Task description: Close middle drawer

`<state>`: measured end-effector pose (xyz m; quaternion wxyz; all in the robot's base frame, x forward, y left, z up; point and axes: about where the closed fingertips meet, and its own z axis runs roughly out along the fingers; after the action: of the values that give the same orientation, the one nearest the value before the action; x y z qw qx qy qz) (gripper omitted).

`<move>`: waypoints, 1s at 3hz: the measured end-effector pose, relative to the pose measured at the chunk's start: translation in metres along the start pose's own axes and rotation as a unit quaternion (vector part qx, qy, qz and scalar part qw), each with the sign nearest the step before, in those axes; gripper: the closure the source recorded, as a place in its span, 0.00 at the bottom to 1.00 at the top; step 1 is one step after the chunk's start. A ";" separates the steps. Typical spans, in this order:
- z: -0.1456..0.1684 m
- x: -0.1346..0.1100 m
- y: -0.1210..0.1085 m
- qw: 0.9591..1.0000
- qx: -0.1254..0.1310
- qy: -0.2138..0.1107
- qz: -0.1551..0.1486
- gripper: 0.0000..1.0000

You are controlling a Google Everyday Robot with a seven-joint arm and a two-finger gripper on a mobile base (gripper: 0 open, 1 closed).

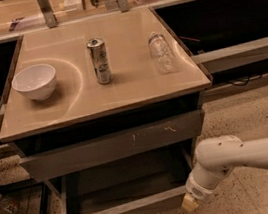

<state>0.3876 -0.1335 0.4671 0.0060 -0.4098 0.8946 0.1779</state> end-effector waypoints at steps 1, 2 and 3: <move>0.021 -0.003 -0.014 0.999 0.006 -0.015 0.029 1.00; 0.035 -0.003 -0.024 0.998 0.010 -0.021 0.052 1.00; 0.035 -0.008 -0.028 0.998 0.017 -0.027 0.057 1.00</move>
Offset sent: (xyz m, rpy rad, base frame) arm 0.0227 -0.0039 -0.0573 0.0002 -0.0114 -0.1739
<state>0.4089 -0.1336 0.4269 0.0272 -0.3527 0.9191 0.1735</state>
